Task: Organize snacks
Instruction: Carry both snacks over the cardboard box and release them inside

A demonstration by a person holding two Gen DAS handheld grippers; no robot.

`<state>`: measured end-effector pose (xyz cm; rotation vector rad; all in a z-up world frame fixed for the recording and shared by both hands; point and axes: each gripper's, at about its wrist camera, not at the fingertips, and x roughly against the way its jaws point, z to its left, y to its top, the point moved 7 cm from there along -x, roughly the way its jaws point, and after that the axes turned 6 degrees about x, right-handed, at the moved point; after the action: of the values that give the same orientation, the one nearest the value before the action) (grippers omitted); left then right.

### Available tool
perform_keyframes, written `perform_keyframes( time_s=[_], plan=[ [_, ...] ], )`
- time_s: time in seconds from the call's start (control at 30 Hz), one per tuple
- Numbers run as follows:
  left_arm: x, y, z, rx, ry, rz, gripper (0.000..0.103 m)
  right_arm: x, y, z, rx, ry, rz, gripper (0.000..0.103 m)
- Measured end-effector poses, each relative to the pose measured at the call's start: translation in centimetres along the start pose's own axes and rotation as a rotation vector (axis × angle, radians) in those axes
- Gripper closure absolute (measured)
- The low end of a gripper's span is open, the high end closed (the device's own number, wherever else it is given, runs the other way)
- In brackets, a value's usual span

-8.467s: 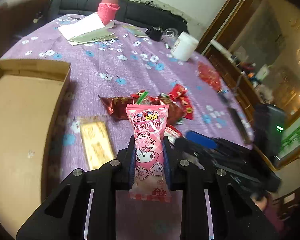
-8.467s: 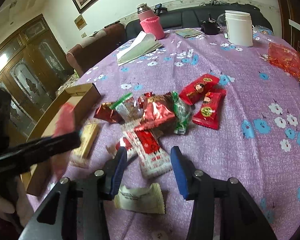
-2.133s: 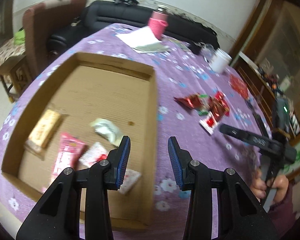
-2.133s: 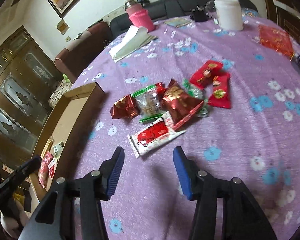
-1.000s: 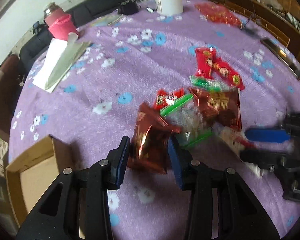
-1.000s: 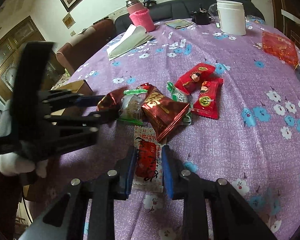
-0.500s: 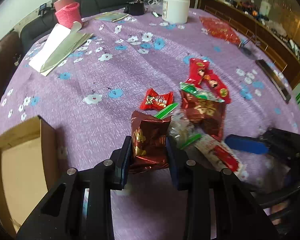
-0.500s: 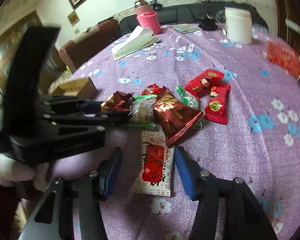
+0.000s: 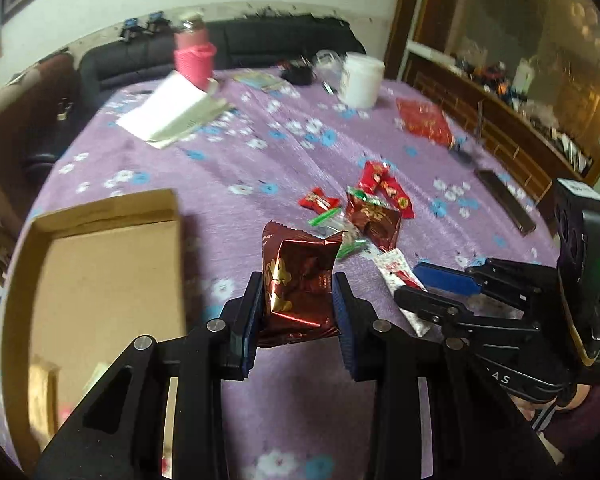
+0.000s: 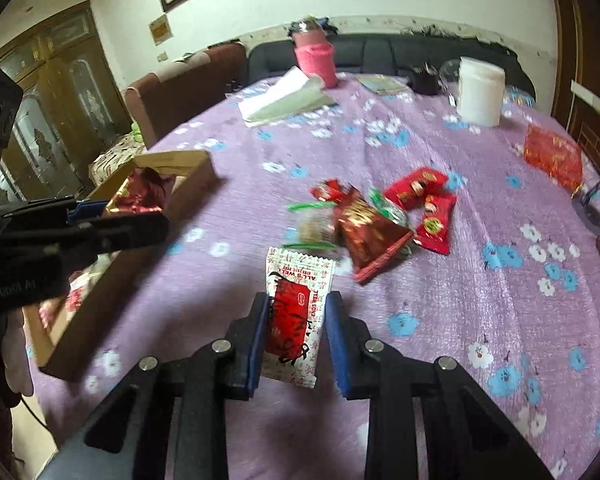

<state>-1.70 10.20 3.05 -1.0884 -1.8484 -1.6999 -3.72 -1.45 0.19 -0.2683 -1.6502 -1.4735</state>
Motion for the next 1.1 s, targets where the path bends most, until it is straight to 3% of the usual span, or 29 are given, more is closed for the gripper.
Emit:
perform_keyframes(
  time_s=[0.2,0.43,0.93,1.03,1.1],
  plan=[
    [2.9,-0.4,3.9,0.076,0.039,-0.063,0.070,1.6,1.7,3.6,0.079,0.002,-0.035,0.072],
    [3.8,-1.3,10.6,0.210,0.102,-0.077,0.070,0.5,4.4,7.9,0.093,0.104,-0.025,0.072],
    [2.6,-2.0,18.1,0.350,0.146,-0.054,0.070,-7.6,7.6,16.0,0.152,0.199,0.091,0.072],
    [2.3,-2.2,18.9,0.394,0.128,-0.039,0.070,-8.9,7.7,16.8,0.168,0.211,0.096,0.069],
    [2.3,-2.3,19.3,0.416,0.115,-0.034,0.070,-9.5,7.7,16.9,0.166,0.218,0.101,0.060]
  ],
)
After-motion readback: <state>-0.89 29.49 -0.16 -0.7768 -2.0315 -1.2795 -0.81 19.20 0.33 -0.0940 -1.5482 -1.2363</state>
